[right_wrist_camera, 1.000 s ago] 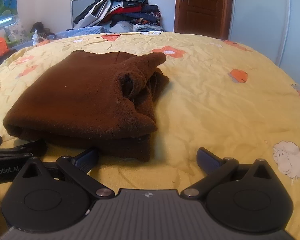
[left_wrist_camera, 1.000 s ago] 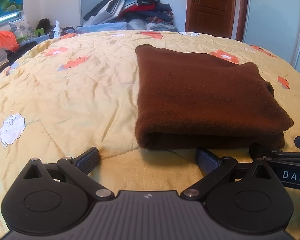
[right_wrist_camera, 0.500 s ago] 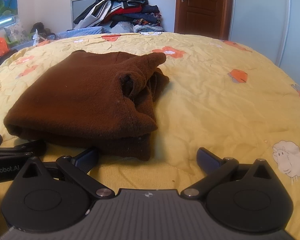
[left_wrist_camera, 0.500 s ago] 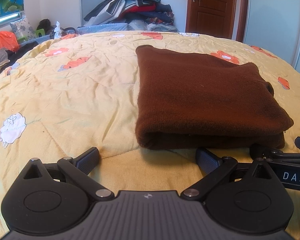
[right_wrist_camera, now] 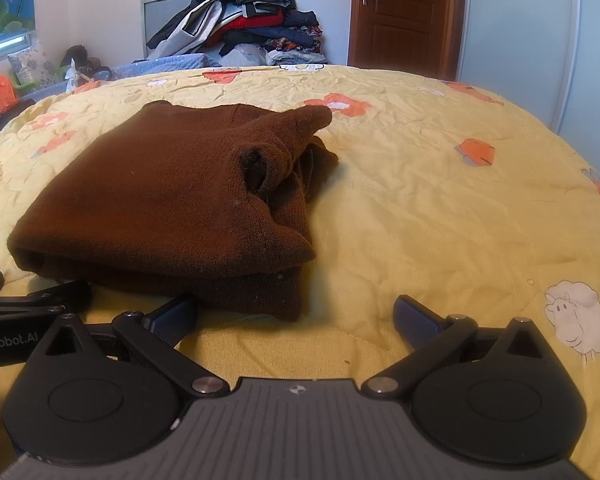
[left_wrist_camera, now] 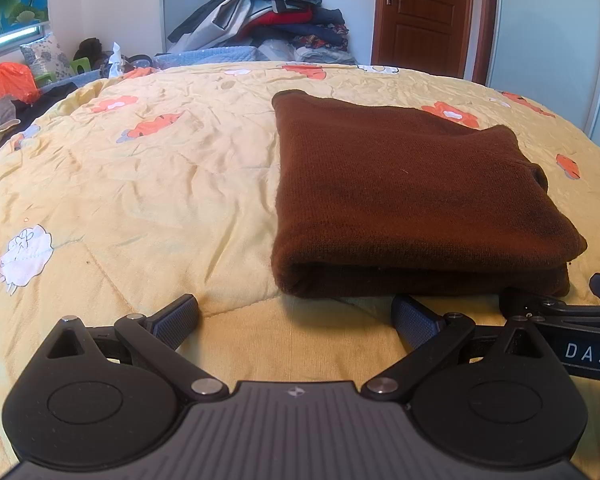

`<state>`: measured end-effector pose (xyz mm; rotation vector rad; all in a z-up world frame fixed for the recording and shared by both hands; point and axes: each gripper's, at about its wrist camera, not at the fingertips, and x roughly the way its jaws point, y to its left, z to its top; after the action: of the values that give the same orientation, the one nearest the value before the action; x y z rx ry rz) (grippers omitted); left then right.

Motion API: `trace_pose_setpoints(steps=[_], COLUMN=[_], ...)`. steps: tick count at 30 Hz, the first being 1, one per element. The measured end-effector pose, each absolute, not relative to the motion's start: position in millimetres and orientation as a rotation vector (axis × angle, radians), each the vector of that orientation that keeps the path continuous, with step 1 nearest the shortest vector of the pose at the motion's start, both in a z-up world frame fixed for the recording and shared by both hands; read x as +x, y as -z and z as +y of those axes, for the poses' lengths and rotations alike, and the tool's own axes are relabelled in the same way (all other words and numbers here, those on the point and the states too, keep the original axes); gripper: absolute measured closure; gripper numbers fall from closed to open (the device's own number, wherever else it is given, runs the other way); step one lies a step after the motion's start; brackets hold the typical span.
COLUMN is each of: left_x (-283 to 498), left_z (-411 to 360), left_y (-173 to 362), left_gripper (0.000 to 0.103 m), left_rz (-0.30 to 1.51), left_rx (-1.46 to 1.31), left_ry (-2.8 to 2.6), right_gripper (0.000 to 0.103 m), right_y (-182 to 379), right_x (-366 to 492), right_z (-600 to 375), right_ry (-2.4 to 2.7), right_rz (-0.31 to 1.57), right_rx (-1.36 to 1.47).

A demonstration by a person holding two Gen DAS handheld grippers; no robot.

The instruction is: Fold small clothes

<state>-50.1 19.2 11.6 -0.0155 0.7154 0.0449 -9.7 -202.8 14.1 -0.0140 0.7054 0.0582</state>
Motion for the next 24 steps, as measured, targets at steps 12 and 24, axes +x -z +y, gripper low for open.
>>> trace_pose_setpoints(steps=[12, 24], left_x=[-51.0, -38.1], left_z=[17.8, 17.1], left_y=[-13.1, -20.7], left_gripper=[0.0, 0.0], left_rz=[0.726, 0.842], left_rx=[-0.017, -0.025], left_ry=[-0.053, -0.056], right_gripper=[0.0, 0.0], right_y=[-14.0, -25.5], right_x=[-9.9, 3.6], right_z=[-202.7, -199.6], right_ry=[-0.058, -0.043], right_rz=[0.706, 0.839], right_rx=[-0.014, -0.011])
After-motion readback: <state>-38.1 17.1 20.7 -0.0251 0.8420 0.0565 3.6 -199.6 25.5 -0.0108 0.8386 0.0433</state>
